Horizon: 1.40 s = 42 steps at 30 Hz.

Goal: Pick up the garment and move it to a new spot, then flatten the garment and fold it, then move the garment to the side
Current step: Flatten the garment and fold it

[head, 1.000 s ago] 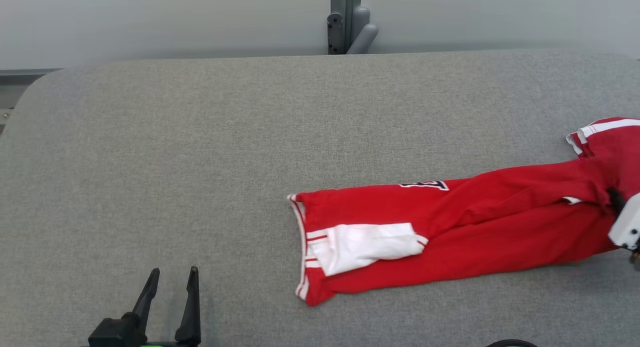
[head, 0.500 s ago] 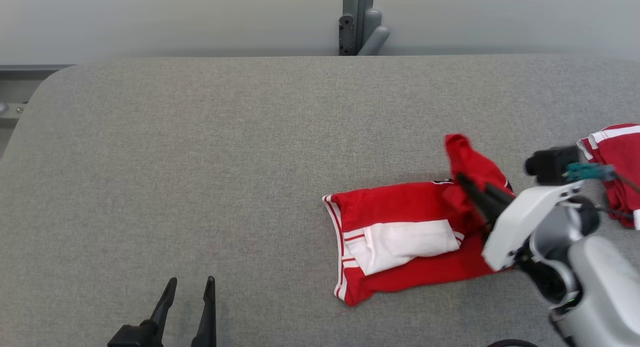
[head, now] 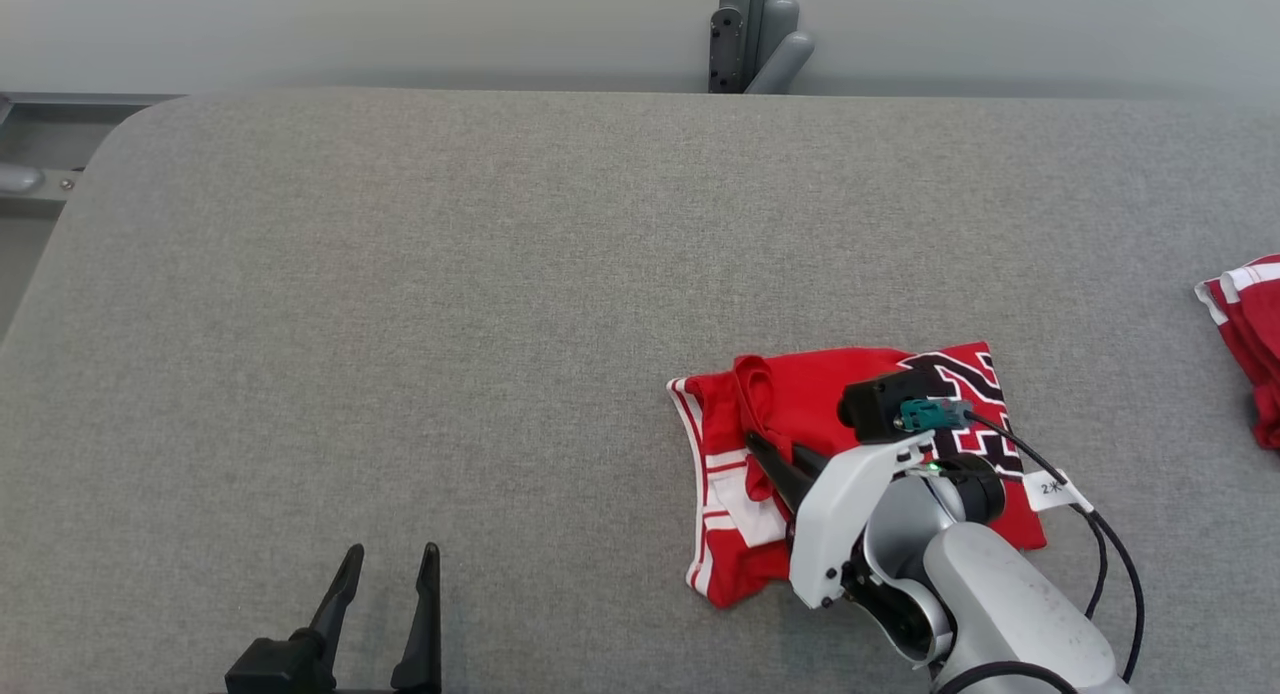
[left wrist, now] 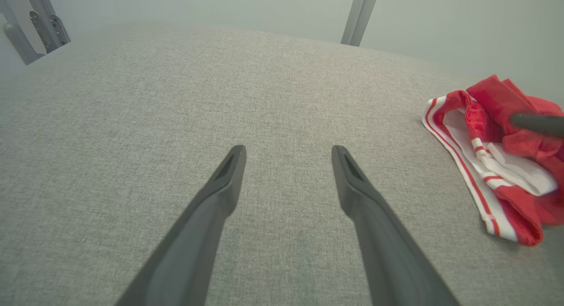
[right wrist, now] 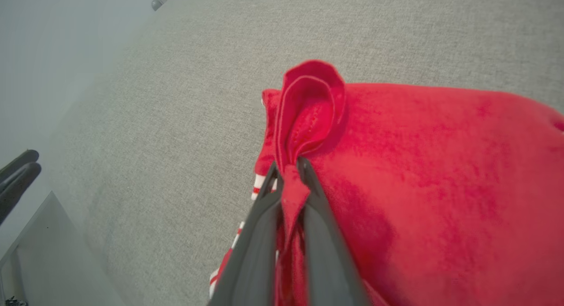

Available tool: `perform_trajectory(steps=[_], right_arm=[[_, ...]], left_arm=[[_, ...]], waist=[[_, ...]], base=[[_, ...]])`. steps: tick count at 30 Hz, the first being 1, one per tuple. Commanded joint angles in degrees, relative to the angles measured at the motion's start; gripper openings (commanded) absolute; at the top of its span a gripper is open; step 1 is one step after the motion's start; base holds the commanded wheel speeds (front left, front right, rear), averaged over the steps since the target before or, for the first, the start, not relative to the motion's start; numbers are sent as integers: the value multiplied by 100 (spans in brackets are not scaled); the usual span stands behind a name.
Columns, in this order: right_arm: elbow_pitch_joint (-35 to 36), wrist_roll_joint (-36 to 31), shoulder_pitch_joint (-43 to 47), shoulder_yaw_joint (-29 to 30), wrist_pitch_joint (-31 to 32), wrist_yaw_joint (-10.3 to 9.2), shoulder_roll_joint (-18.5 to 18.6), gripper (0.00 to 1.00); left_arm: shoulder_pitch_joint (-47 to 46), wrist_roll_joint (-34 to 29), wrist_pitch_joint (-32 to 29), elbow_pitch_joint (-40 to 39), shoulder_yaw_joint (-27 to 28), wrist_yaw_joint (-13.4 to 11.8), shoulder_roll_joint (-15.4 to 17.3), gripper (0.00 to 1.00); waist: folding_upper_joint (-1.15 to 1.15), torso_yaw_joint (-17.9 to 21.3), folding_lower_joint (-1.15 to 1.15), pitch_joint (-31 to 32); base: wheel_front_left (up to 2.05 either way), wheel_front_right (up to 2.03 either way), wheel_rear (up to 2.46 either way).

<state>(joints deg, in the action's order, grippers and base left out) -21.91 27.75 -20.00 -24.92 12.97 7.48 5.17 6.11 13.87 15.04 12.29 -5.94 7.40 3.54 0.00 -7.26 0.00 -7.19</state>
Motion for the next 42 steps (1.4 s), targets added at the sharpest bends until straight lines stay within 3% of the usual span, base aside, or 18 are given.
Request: perform_trajectory(steps=[1,21,23,25,27,31,34,37,40,41,42], right_arm=[[-91,-57,-90,-45,-68,0,-37,0],[-744,219,-528,-938,-161,0,-139,0],[-781,288,-568,-1031,-191,0,-108,11],[-812,331,-586,-1061,-224,0,-84,11],[-854,279,-617,-1046,-304,0,-65,100],[-695,207,-650,-1058,-433,0,-10,100],[-158,324,-472,-869,-519,0,107,100],[449,208,-203,-257,-617,-5,486,100],[876,-211,149,747,-991,-2,612,100],[922,-547,237,1019,-1178,1,678,88],[919,-878,333,1246,-1409,0,710,24]], left_arm=[[-108,-52,17,15,-5,14,8,100],[-138,-48,17,85,36,15,60,100],[-153,-47,17,102,27,15,76,100],[-136,-52,17,113,39,15,88,100],[-113,-67,17,112,68,15,101,100],[-49,-72,17,118,114,15,119,100],[7,-45,17,84,196,15,131,100],[35,-14,17,23,277,15,117,100],[0,-13,17,-41,304,15,97,100],[-23,-7,17,-53,294,15,88,100],[-59,-12,17,-59,265,15,78,100]], waist=[[0,-11,0,-5],[0,77,0,-21],[0,89,0,-29],[0,97,0,-24],[0,114,0,-29],[0,139,0,-31],[0,162,0,-31],[0,205,0,-81],[0,232,0,-196],[0,244,0,-250],[0,247,0,-301]], base=[[0,0,0],[0,0,0],[0,0,0],[0,0,0],[0,0,0],[0,0,0],[0,0,0],[0,0,0],[0,0,0],[0,0,0],[0,0,0]])
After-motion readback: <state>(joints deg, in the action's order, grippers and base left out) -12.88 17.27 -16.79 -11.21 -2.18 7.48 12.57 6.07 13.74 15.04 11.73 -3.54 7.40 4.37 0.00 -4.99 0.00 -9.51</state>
